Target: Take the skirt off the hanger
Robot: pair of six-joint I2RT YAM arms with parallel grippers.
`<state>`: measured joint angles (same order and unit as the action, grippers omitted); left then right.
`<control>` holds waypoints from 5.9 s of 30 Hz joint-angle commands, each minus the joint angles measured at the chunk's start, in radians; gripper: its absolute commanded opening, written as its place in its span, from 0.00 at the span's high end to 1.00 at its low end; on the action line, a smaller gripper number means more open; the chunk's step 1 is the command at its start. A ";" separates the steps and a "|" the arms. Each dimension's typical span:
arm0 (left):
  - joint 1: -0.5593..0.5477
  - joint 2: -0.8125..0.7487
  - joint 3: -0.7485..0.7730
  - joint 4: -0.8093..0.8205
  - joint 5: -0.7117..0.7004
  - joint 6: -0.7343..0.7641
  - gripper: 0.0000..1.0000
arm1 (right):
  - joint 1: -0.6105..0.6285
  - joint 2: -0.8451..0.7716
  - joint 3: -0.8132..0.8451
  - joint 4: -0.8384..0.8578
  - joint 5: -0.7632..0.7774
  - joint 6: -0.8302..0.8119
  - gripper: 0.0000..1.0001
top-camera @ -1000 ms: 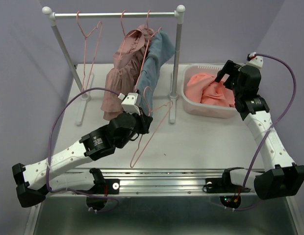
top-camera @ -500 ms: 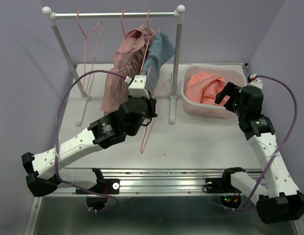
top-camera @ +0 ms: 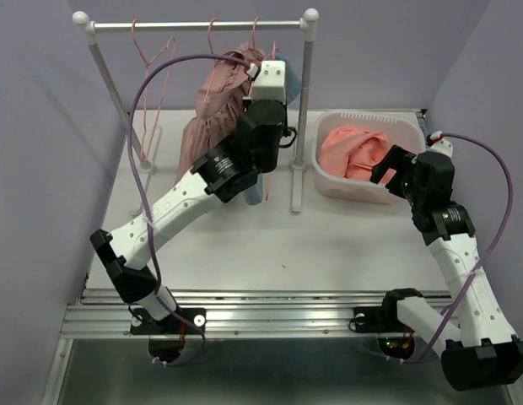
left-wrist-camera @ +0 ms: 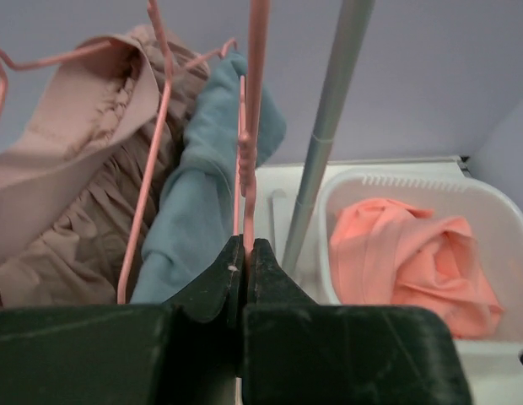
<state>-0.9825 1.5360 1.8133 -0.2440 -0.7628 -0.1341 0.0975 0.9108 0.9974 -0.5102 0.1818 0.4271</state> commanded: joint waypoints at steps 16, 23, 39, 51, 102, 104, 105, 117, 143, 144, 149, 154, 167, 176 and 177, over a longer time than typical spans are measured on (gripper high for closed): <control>0.182 0.380 0.563 0.137 0.112 0.323 1.00 | -0.005 -0.061 -0.006 0.030 -0.001 -0.005 0.00; 0.255 0.411 0.548 0.173 0.223 0.284 1.00 | -0.005 -0.069 -0.014 0.044 0.005 -0.002 0.00; 0.291 0.440 0.466 0.223 0.307 0.237 1.00 | -0.005 -0.069 -0.040 0.055 0.008 -0.004 0.00; 0.289 0.395 0.408 0.213 0.388 0.162 0.76 | -0.005 -0.081 -0.048 0.053 0.024 -0.002 0.00; 0.366 0.177 0.310 -0.115 0.562 0.183 0.12 | -0.005 -0.087 -0.062 0.075 -0.073 -0.017 0.00; 0.373 0.193 0.311 -0.120 0.573 0.188 0.16 | -0.005 -0.086 -0.063 0.076 -0.071 -0.017 0.00; 0.375 0.203 0.310 -0.118 0.574 0.189 0.17 | -0.005 -0.085 -0.063 0.076 -0.071 -0.019 0.00; 0.386 0.179 0.294 -0.086 0.513 0.154 1.00 | -0.005 -0.084 -0.066 0.079 -0.084 -0.022 0.00; 0.265 -0.310 -0.167 0.008 0.303 -0.042 1.00 | -0.005 -0.159 -0.086 0.121 -0.425 -0.120 0.00; 0.249 -0.332 -0.201 0.006 0.280 -0.067 1.00 | -0.005 -0.162 -0.089 0.121 -0.474 -0.145 0.00; 0.105 -0.477 -0.515 -0.011 0.088 -0.280 1.00 | 0.022 -0.188 -0.170 0.153 -0.856 -0.191 0.00; 0.067 -0.505 -0.657 -0.121 -0.018 -0.536 1.00 | 0.270 -0.167 -0.239 0.179 -0.747 -0.197 0.00; 0.067 -0.361 -0.511 -0.302 -0.115 -0.723 1.00 | 1.150 0.163 -0.243 0.493 -0.243 -0.403 0.00; 0.067 -0.451 -0.574 -0.213 -0.030 -0.702 1.00 | 1.150 0.279 -0.235 0.688 -0.008 -0.445 0.02; 0.065 -0.458 -0.574 -0.215 -0.029 -0.705 1.00 | 1.150 0.293 -0.232 0.696 -0.001 -0.439 0.07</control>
<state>-0.9146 1.1374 1.2308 -0.5571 -0.7666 -0.8211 1.2449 1.1683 0.7498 0.0536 0.0780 0.0250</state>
